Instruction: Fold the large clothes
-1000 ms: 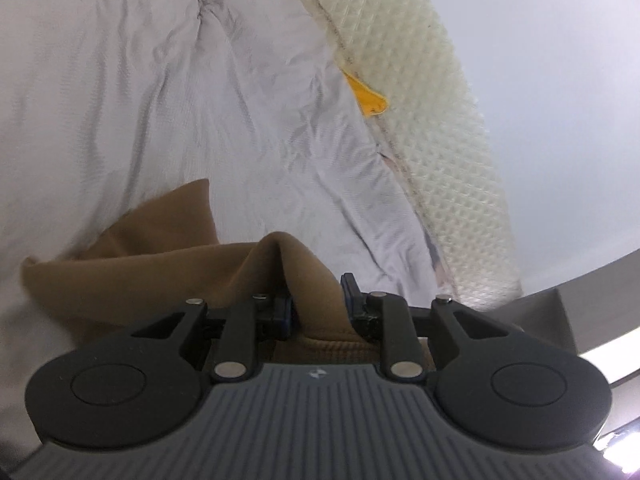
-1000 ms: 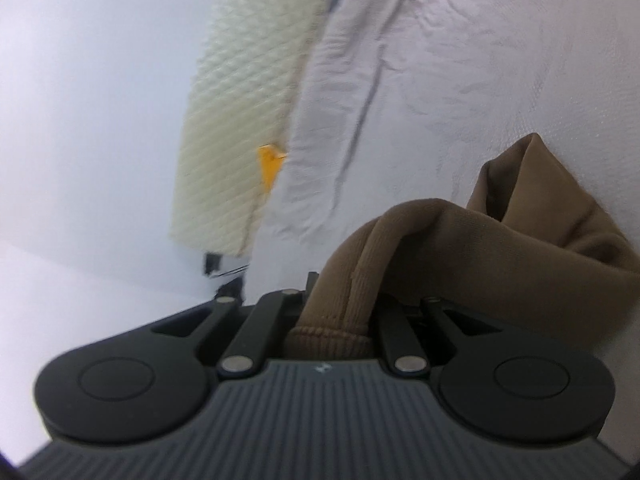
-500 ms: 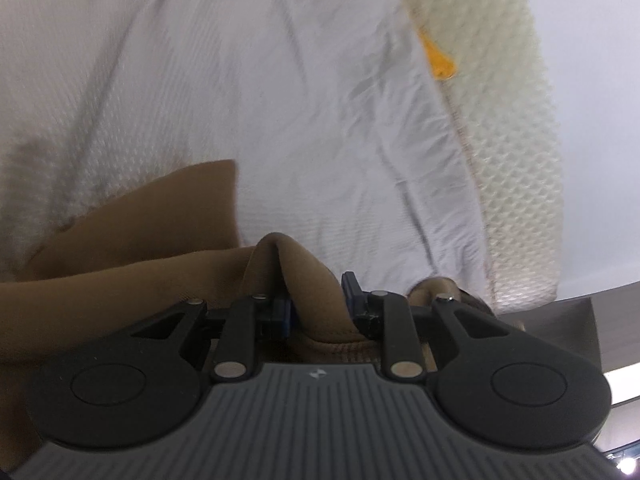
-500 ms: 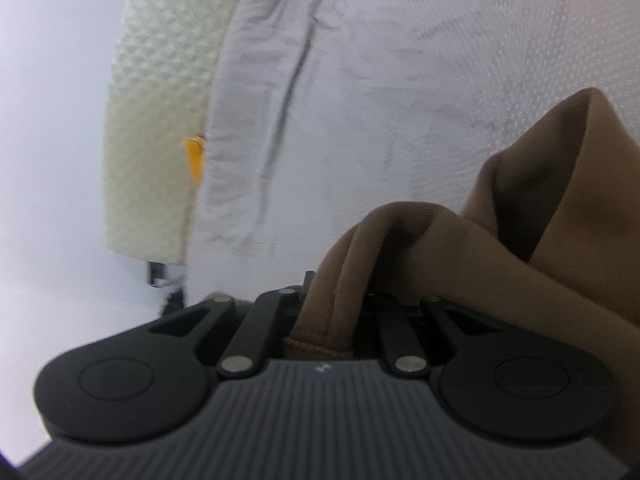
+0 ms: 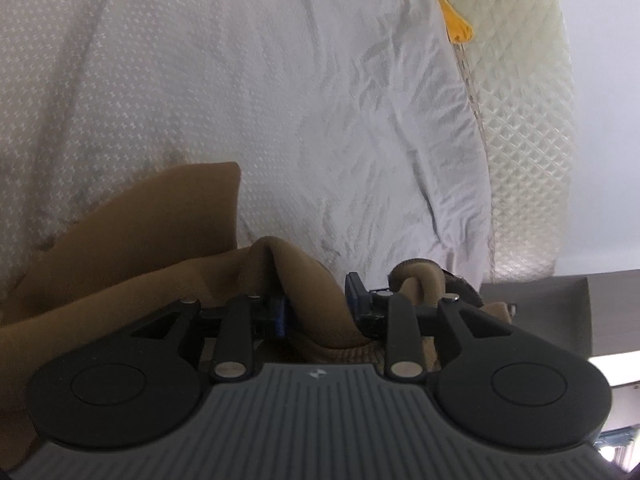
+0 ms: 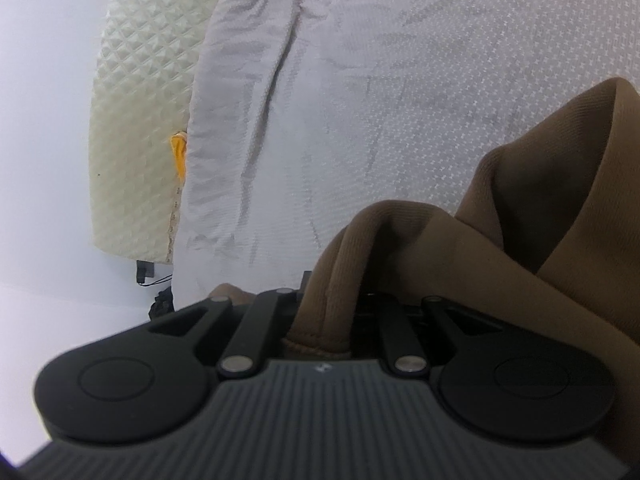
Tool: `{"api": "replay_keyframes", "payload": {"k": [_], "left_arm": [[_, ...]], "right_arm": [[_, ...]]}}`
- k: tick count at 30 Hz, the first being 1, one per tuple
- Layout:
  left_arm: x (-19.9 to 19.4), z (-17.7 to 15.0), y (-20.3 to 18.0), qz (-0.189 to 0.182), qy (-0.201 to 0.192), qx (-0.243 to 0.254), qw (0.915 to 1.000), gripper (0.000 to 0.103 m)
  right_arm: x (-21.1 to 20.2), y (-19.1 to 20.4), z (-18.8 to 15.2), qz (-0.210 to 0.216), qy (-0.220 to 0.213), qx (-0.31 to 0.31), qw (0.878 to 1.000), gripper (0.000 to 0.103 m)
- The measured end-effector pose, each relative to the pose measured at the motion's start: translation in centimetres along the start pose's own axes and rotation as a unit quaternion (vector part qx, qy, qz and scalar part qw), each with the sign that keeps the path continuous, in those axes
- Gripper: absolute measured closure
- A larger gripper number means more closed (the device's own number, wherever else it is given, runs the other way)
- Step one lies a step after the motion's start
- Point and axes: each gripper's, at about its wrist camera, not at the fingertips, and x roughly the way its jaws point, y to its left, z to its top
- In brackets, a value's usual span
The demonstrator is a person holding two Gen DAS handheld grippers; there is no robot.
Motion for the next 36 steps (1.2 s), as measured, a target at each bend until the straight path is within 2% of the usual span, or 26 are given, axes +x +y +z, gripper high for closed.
{"api": "replay_keyframes", "payload": {"k": [2,4,6,8,12,15,18,21,22,24,25,27,30,33,36], "left_arm": [[-0.6,0.4,0.5,-0.023,0.011,-0.026,0.9993,0.06],[-1.5,0.8,1.2,-0.048,0.015,-0.054,0.9973,0.048],[-3.4,1.1,1.5,-0.06,-0.013,-0.062,0.9962,0.036],[-5.2,1.3,1.1,-0.058,-0.034,-0.053,0.9963,0.03],[-7.2,0.9,-0.3,-0.043,-0.067,-0.009,0.9967,0.029],[-7.1,-0.5,-2.5,-0.045,-0.064,0.045,0.9959,0.03],[-6.5,-3.1,-5.8,-0.063,-0.05,0.12,0.9896,0.03],[-5.8,-7.0,-9.7,-0.1,-0.02,0.215,0.9713,0.03],[-5.5,-8.7,-11.0,-0.116,-0.009,0.249,0.9616,0.03],[-4.7,-11.6,-12.6,-0.123,0.001,0.301,0.9457,0.03],[-4.1,-13.2,-13.2,-0.117,0.003,0.329,0.9373,0.03],[-2.8,-16.0,-14.1,-0.071,-0.017,0.388,0.9187,0.03],[-1.4,-18.2,-14.5,-0.016,-0.044,0.445,0.8941,0.029],[-0.1,-19.1,-14.7,0.017,-0.051,0.473,0.8795,0.029],[0.9,-19.5,-14.5,0.037,-0.056,0.48,0.8748,0.029]], "right_arm": [[0.2,0.1,0.1,0.0,-0.001,0.0,1.0,0.091],[0.5,0.3,0.3,0.0,0.0,0.002,1.0,0.091],[0.4,0.2,0.4,0.0,-0.002,0.003,1.0,0.091],[0.4,0.1,0.4,0.001,-0.002,0.005,1.0,0.09],[0.4,0.1,0.5,-0.001,-0.004,0.008,1.0,0.091],[0.3,0.1,0.5,-0.002,-0.004,0.008,1.0,0.091],[0.2,0.2,0.4,-0.002,-0.004,0.008,1.0,0.091],[0.2,0.1,0.3,-0.001,-0.004,0.011,1.0,0.091],[0.2,0.1,0.3,-0.001,-0.004,0.012,1.0,0.091],[0.2,0.1,0.3,0.0,-0.003,0.012,1.0,0.091],[0.2,0.1,0.3,0.001,-0.003,0.014,1.0,0.09],[0.2,0.0,0.4,0.003,-0.002,0.016,1.0,0.09],[0.0,0.0,0.6,0.005,-0.001,0.018,1.0,0.087],[-0.4,-0.2,1.0,0.011,0.004,0.032,0.999,0.082],[-1.5,-0.1,1.8,0.023,0.008,0.047,0.999,0.073]]}}
